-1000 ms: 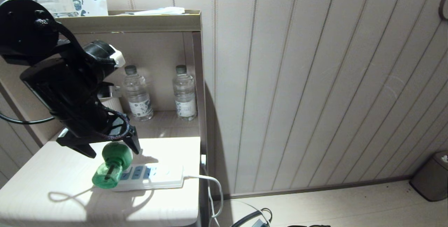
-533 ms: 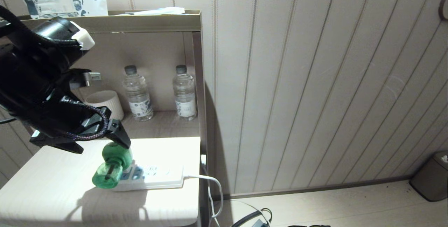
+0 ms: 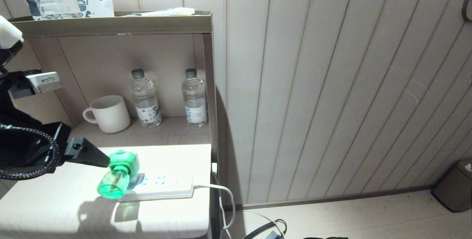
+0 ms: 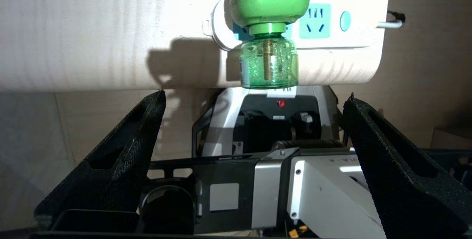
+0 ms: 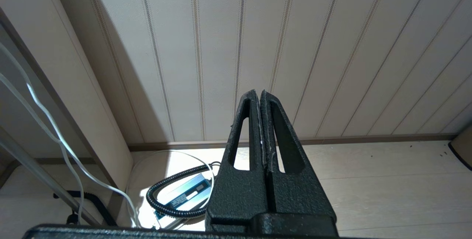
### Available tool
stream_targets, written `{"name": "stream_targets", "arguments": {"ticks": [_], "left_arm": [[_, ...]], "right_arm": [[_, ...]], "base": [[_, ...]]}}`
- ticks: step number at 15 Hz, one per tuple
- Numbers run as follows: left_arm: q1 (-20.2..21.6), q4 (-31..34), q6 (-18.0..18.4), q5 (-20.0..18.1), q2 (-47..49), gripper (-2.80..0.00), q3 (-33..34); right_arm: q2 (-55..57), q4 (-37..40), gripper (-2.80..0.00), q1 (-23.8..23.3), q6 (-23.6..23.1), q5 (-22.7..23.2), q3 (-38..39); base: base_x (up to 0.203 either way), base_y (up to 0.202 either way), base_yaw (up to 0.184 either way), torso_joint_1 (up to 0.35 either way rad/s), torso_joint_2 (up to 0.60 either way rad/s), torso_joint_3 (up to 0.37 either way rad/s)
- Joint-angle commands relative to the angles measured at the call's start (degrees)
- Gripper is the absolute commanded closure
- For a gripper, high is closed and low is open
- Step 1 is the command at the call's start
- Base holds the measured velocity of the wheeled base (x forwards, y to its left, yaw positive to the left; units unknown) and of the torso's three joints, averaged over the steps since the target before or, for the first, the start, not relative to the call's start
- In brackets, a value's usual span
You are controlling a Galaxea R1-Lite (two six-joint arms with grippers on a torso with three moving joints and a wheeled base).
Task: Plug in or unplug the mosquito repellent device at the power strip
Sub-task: Hold the socket with your right hand and unplug it with your left hand
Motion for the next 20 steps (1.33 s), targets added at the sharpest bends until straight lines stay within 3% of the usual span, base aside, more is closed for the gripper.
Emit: {"name": "stream_targets", "arguments": {"ticks": [1, 3, 4, 11, 14, 20], "left_arm": [[1.11, -2.42, 0.17, 0.38, -5.98, -2.8, 4.62], [2.46, -5.39, 0.97, 2.09, -8.14, -2.8, 7.92], [3.35, -6.84, 0.86, 2.74, -8.74, 0.0, 9.23], [7.57, -16.25, 1.62, 5.58, -18.56, 0.0, 19.35], [13.42, -20.18, 2.76, 5.13, -26.88, 0.0, 28.86], [18.42, -32.18, 10.14, 5.24, -45.79, 0.0, 46.72]], "right_arm": [[-0.02, 0.05, 0.0, 0.01, -0.03, 0.0, 0.0], [-0.02, 0.05, 0.0, 0.01, -0.03, 0.0, 0.0], [-0.02, 0.05, 0.0, 0.01, -0.03, 0.0, 0.0], [-0.02, 0.05, 0.0, 0.01, -0.03, 0.0, 0.0], [-0.02, 0.05, 0.0, 0.01, -0.03, 0.0, 0.0], [-0.02, 0.05, 0.0, 0.01, -0.03, 0.0, 0.0]], "base": [[0.0, 0.0, 0.0, 0.0, 0.0, 0.0], [0.0, 0.0, 0.0, 0.0, 0.0, 0.0], [0.0, 0.0, 0.0, 0.0, 0.0, 0.0], [0.0, 0.0, 0.0, 0.0, 0.0, 0.0], [0.0, 0.0, 0.0, 0.0, 0.0, 0.0], [0.0, 0.0, 0.0, 0.0, 0.0, 0.0]]}}
